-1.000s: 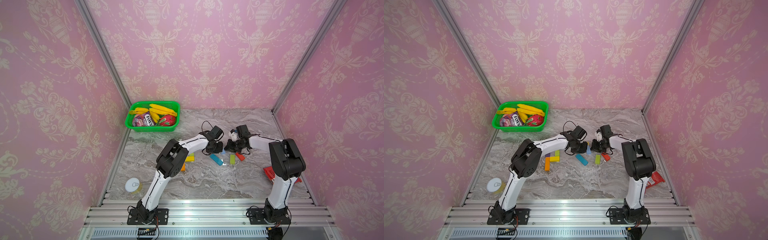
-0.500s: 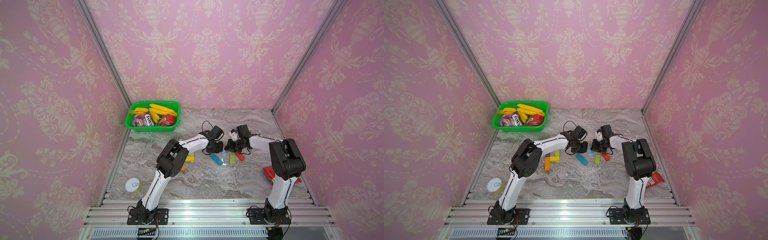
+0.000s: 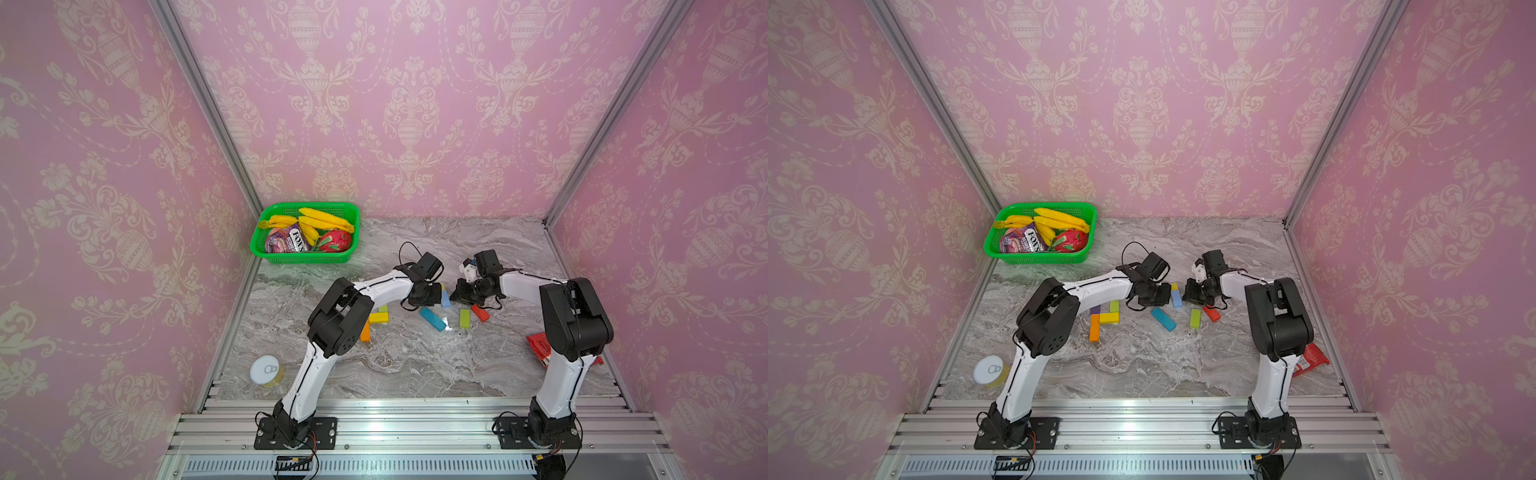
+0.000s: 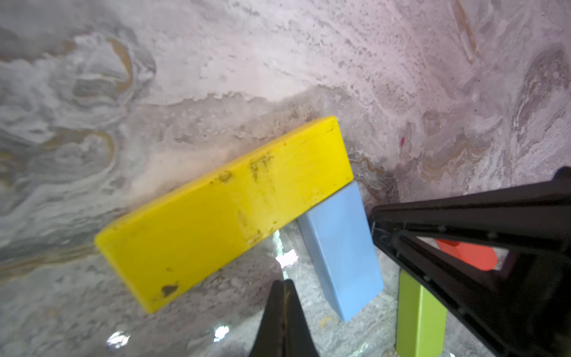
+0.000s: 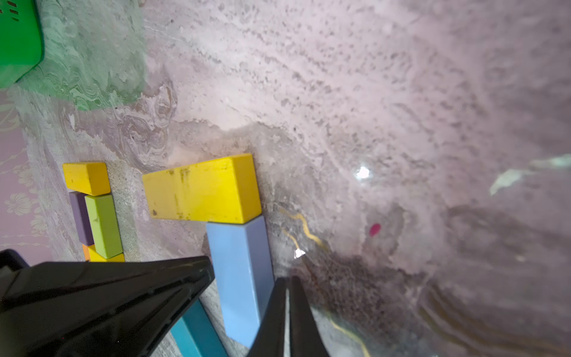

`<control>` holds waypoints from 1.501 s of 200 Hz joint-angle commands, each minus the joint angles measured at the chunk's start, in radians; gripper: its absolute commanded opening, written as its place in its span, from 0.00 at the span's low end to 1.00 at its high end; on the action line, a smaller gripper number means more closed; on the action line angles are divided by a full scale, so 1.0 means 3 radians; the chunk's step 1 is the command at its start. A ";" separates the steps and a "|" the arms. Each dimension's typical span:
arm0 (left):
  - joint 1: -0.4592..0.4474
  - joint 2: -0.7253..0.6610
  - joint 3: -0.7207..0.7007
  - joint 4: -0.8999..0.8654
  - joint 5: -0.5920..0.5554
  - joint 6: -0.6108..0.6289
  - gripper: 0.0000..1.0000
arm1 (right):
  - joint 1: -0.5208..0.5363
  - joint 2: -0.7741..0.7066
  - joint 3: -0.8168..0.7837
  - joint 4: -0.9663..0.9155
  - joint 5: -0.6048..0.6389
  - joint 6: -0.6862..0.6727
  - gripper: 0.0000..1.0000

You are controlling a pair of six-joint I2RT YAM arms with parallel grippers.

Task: Assemble the letter p with building blocks
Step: Assemble the building block at the center of the board, then move the building block to the center of the board.

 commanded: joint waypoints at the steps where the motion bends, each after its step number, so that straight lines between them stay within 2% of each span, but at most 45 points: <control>1: 0.0024 -0.0197 -0.0147 0.0019 -0.0099 0.0006 0.00 | -0.0042 0.0029 -0.0012 -0.0312 0.0281 -0.0096 0.10; 45: 0.0029 -0.0566 -0.0468 0.0058 -0.0340 0.0060 0.00 | -0.0045 -0.0138 -0.0008 -0.0387 0.0448 -0.0101 0.10; 80: 0.0032 -0.0877 -0.0813 0.0198 -0.0455 0.0078 0.00 | -0.0045 -0.0596 -0.0278 -0.0437 0.0683 -0.0161 0.10; 100: 0.0027 -0.0983 -0.0956 0.0224 -0.0384 0.0055 0.02 | -0.0042 -0.0927 -0.0433 -0.0585 0.0913 -0.0173 0.26; 110: 0.0026 -0.1038 -0.1064 0.0302 -0.0305 0.0017 0.03 | -0.0040 -0.1077 -0.0491 -0.0679 0.0966 -0.0173 0.30; 127: 0.0019 -0.1103 -0.1195 0.0411 -0.0210 -0.0025 0.09 | -0.0027 -0.1266 -0.0566 -0.0835 0.1003 -0.0119 0.54; 141: 0.0003 -0.1145 -0.1266 0.0484 -0.0206 -0.0006 0.17 | 0.0004 -0.1344 -0.0599 -0.0945 0.0994 -0.0088 0.59; 160: -0.0007 -0.1143 -0.1295 0.0604 -0.0123 0.0038 0.27 | 0.0083 -0.1409 -0.0680 -0.0983 0.1055 -0.0006 0.59; 177: -0.0038 -0.1099 -0.1230 0.0625 -0.0089 0.0138 0.31 | 0.0178 -0.1435 -0.0758 -0.0924 0.1098 0.0068 0.59; 229: -0.0129 -0.0742 -0.0858 0.0431 -0.0035 0.0413 0.35 | 0.0352 -0.1315 -0.0869 -0.0739 0.1218 0.0243 0.58; 260: -0.0160 -0.0578 -0.0630 0.0112 -0.0215 0.0594 0.35 | 0.0369 -0.1289 -0.0868 -0.0705 0.1245 0.0269 0.58; 300: -0.0166 -0.0716 -0.0691 -0.0080 -0.0301 0.0650 0.42 | 0.0369 -0.1321 -0.0829 -0.0781 0.1315 0.0226 0.58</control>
